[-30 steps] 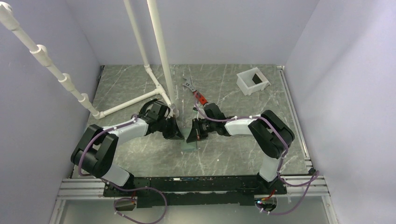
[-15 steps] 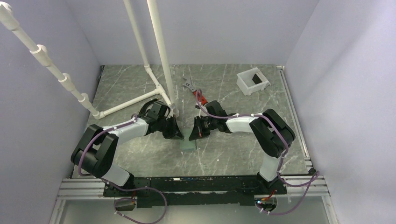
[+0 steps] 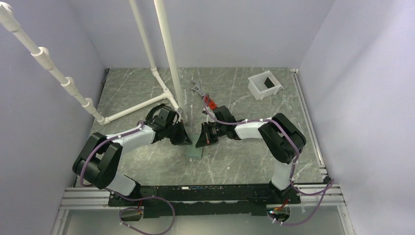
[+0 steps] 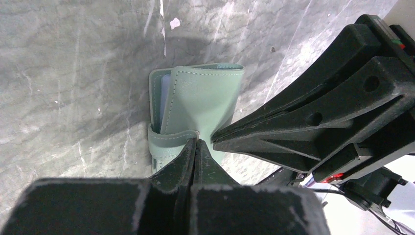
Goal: Put the credit cards into the card holder
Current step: Close the card holder at the center of the board.
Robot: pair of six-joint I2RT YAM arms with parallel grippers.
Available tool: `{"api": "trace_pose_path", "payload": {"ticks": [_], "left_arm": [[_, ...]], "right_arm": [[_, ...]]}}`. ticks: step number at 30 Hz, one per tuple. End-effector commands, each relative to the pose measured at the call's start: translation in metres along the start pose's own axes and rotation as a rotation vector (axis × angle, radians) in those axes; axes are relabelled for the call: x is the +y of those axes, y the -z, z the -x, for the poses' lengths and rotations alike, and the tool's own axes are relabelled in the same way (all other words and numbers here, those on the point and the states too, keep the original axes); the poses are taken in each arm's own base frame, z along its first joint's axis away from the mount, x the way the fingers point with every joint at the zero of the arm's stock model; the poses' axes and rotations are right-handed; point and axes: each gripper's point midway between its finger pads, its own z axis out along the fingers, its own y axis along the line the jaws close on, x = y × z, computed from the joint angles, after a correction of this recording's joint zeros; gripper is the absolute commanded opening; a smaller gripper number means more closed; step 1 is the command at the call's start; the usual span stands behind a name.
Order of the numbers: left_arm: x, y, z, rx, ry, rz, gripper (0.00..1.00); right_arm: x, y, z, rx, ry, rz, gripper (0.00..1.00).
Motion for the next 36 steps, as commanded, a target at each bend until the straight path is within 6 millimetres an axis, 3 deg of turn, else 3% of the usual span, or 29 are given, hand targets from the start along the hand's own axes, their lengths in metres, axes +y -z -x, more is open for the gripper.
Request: {"api": "trace_pose_path", "payload": {"ticks": [1, 16, 28, 36], "left_arm": [[-0.029, -0.002, 0.009, -0.05, -0.043, -0.077, 0.0], [-0.021, -0.016, -0.005, -0.027, -0.064, -0.009, 0.0], [0.0, -0.023, -0.015, -0.011, -0.038, 0.059, 0.0], [0.003, -0.035, -0.026, 0.003, 0.049, -0.102, 0.0]], "right_arm": [[-0.029, -0.016, -0.017, 0.026, 0.007, -0.114, 0.0], [-0.033, -0.017, -0.02, 0.034, 0.001, -0.124, 0.0], [-0.035, -0.015, -0.022, 0.036, 0.0, -0.133, 0.0], [-0.034, -0.012, -0.021, 0.032, 0.008, -0.146, 0.0]]}}
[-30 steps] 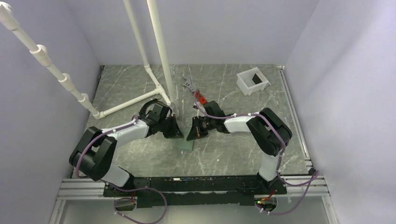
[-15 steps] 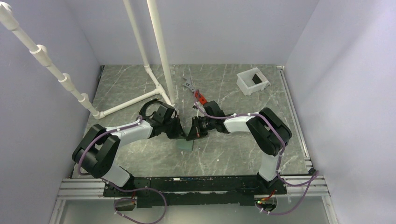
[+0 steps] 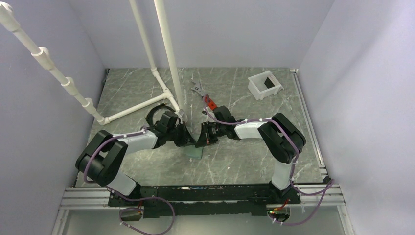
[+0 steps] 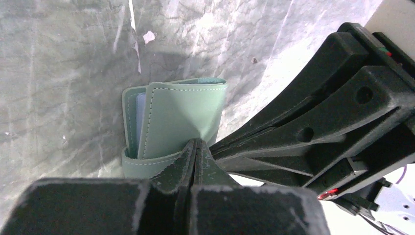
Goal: Put the credit cards into the card holder
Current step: Close the card holder at the center of the board.
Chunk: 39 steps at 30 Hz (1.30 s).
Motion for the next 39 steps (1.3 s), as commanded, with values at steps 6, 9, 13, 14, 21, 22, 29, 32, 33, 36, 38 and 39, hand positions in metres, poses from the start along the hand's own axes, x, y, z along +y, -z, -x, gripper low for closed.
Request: {"api": "trace_pose_path", "payload": {"ticks": [6, 9, 13, 14, 21, 22, 29, 32, 33, 36, 38, 39], "left_arm": [[0.034, -0.014, -0.029, 0.042, 0.1, -0.037, 0.0], [0.044, -0.016, -0.039, 0.05, 0.123, -0.042, 0.0], [0.039, -0.019, -0.044, 0.071, 0.123, -0.1, 0.0], [0.034, -0.018, -0.044, 0.081, 0.112, -0.113, 0.0], [-0.016, 0.029, -0.011, 0.003, -0.059, -0.102, 0.24], [-0.018, 0.037, -0.01, 0.002, -0.065, -0.086, 0.3], [-0.021, 0.062, -0.012, -0.015, -0.04, -0.055, 0.5], [-0.015, 0.062, -0.011, -0.027, -0.027, -0.026, 0.56], [-0.013, 0.061, -0.008, -0.036, -0.032, -0.006, 0.58], [0.0, 0.058, 0.001, -0.053, -0.071, 0.102, 0.58], [0.007, 0.057, 0.004, -0.059, -0.109, 0.192, 0.57], [0.01, 0.056, 0.004, -0.062, -0.129, 0.229, 0.57]], "right_arm": [[-0.034, -0.011, -0.022, 0.034, 0.003, -0.144, 0.0], [-0.035, -0.011, -0.022, 0.034, 0.002, -0.146, 0.0], [-0.035, -0.012, -0.022, 0.037, 0.0, -0.143, 0.0], [-0.034, -0.012, -0.021, 0.037, 0.002, -0.142, 0.0], [-0.018, -0.007, -0.009, 0.01, -0.024, -0.081, 0.01], [-0.017, -0.007, -0.008, 0.009, -0.029, -0.076, 0.01], [-0.01, -0.007, -0.002, 0.006, -0.042, -0.054, 0.05], [-0.006, -0.004, 0.001, 0.001, -0.026, -0.059, 0.09], [-0.006, -0.004, 0.002, -0.002, -0.019, -0.065, 0.1], [-0.007, -0.004, 0.003, 0.003, -0.007, -0.079, 0.1], [-0.007, -0.006, 0.001, 0.007, -0.009, -0.074, 0.1], [-0.007, -0.006, 0.0, 0.009, -0.01, -0.073, 0.1]]}}
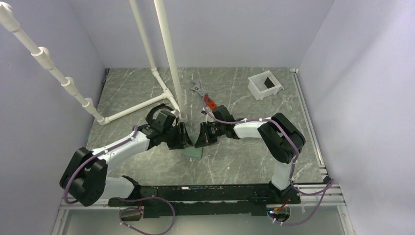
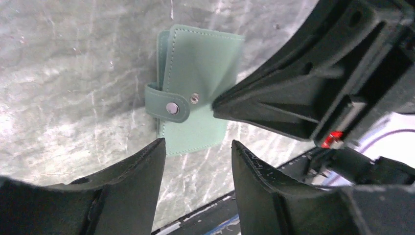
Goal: Put the credit cards into the card holder
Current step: Close the card holder at the center of the board.
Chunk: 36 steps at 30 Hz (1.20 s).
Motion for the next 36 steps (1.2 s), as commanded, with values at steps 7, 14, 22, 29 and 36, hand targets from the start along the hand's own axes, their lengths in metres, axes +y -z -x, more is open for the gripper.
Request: {"api": "trace_pose_path", "payload": {"ticks": [7, 14, 22, 29, 36], "left_arm": [[0.02, -0.001, 0.022, -0.093, -0.159, 0.35, 0.57], [0.018, -0.012, 0.023, -0.089, -0.22, 0.435, 0.42], [0.016, -0.014, 0.025, -0.101, -0.238, 0.465, 0.29], [0.016, -0.012, 0.028, -0.108, -0.241, 0.478, 0.26], [0.012, -0.016, 0.027, -0.1, -0.235, 0.456, 0.22]], "right_arm": [[-0.013, -0.006, -0.001, -0.006, 0.032, -0.067, 0.09], [-0.014, -0.007, -0.002, 0.0, 0.034, -0.065, 0.08], [-0.014, -0.007, -0.003, 0.003, 0.037, -0.066, 0.07], [-0.014, -0.008, -0.002, 0.007, 0.038, -0.064, 0.07], [-0.015, -0.008, -0.003, 0.012, 0.037, -0.066, 0.06]]}}
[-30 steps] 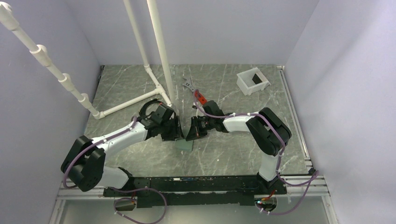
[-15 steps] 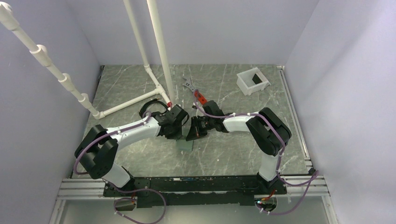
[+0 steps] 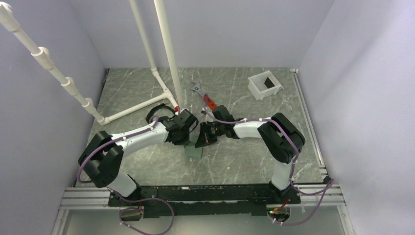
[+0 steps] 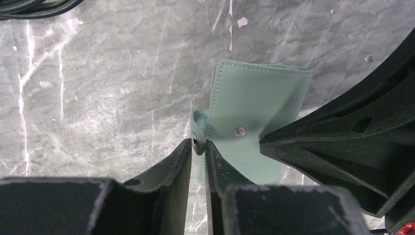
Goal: Put the credit cards into the card holder
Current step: Close the card holder at the center of the board.
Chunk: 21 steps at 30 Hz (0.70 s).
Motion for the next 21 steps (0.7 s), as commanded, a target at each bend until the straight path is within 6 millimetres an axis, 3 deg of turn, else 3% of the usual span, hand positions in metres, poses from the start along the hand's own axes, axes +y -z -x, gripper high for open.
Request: {"api": "trace_pose_path", "payload": {"ticks": [1, 7, 12, 21], "left_arm": [[-0.011, 0.004, 0.013, -0.032, 0.009, -0.027, 0.21], [-0.014, 0.003, 0.013, -0.024, 0.01, -0.031, 0.15], [-0.011, 0.004, 0.013, -0.025, 0.005, -0.019, 0.0], [-0.027, 0.012, 0.014, -0.059, 0.002, -0.154, 0.0]], "right_arm": [[-0.014, -0.008, -0.003, 0.006, 0.022, -0.062, 0.06], [-0.015, -0.008, -0.003, 0.008, 0.022, -0.064, 0.06], [-0.016, -0.01, -0.006, 0.016, 0.018, -0.062, 0.05], [-0.022, -0.012, -0.005, 0.015, 0.027, -0.083, 0.05]]}}
